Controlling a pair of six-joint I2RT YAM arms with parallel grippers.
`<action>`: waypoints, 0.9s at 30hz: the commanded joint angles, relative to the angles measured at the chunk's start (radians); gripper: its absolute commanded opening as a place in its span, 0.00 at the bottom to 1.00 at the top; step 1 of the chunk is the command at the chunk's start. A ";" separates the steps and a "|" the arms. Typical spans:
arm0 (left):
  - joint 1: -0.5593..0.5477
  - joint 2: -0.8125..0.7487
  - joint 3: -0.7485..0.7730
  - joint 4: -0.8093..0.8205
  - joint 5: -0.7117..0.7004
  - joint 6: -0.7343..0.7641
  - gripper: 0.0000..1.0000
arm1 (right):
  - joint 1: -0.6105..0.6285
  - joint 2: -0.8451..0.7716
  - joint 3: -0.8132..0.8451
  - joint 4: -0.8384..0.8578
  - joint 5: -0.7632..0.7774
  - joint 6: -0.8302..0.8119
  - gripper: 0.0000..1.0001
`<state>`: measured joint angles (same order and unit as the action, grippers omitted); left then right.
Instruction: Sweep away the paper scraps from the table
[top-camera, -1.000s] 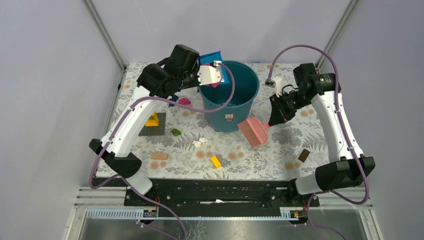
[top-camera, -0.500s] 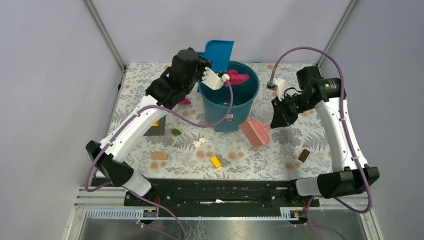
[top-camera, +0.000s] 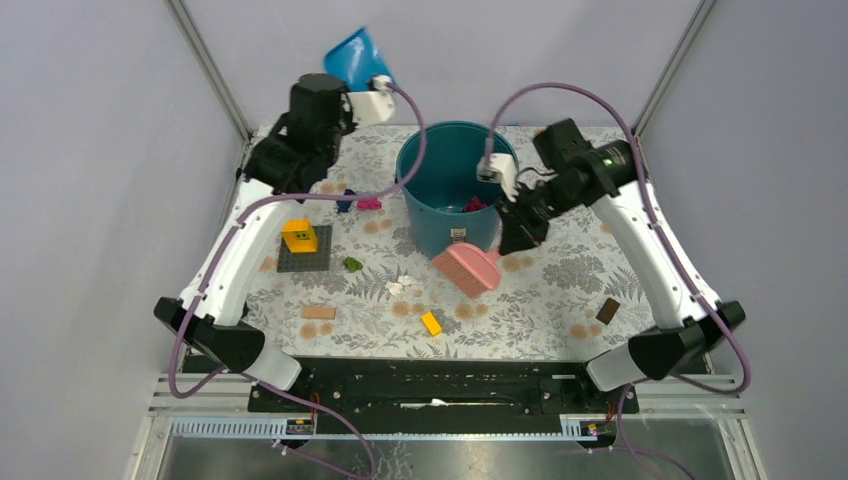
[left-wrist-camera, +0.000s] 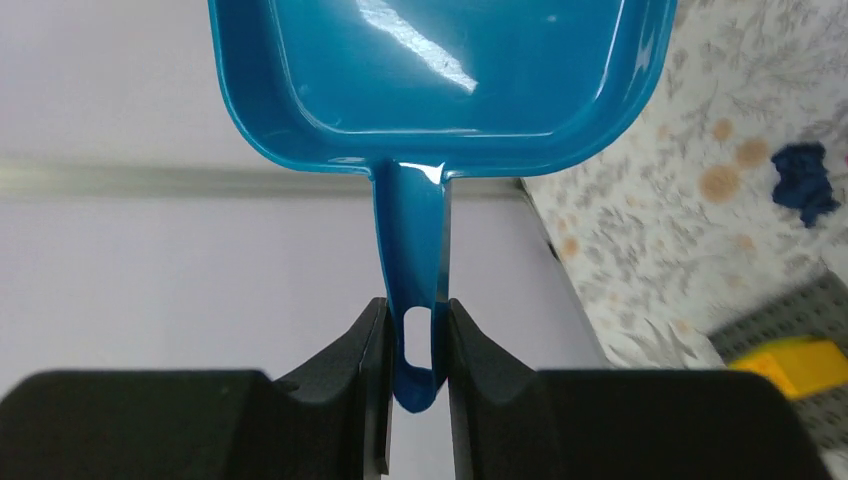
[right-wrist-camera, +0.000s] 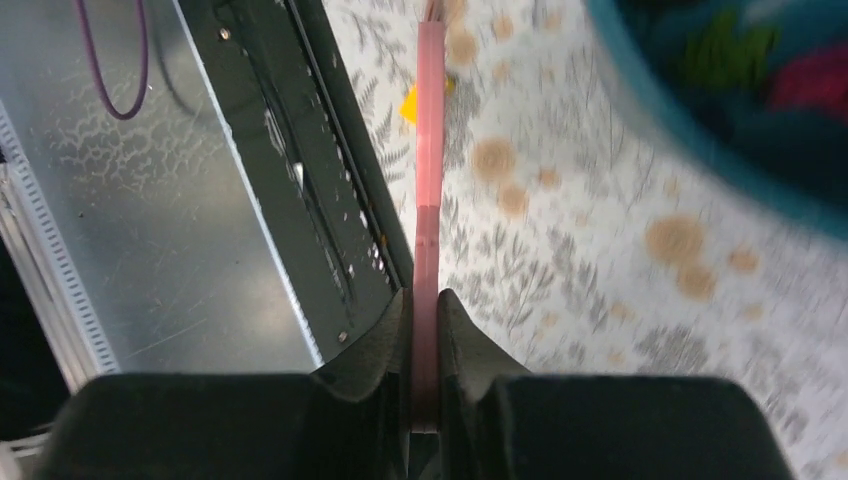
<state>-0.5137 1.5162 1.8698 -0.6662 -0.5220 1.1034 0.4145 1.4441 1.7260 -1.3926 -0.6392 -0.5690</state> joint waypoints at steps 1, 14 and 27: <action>0.135 -0.091 0.038 -0.219 -0.006 -0.433 0.00 | 0.152 0.121 0.203 0.063 -0.045 0.041 0.00; 0.472 -0.350 -0.069 -0.369 0.085 -0.805 0.00 | 0.502 0.549 0.626 0.421 -0.010 0.401 0.00; 0.660 -0.392 0.062 -0.386 0.240 -0.863 0.00 | 0.635 0.881 0.744 1.008 0.116 0.878 0.00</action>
<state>0.1139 1.1465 1.8870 -1.0847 -0.3698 0.2745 0.9852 2.2528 2.3688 -0.5896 -0.5907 0.1589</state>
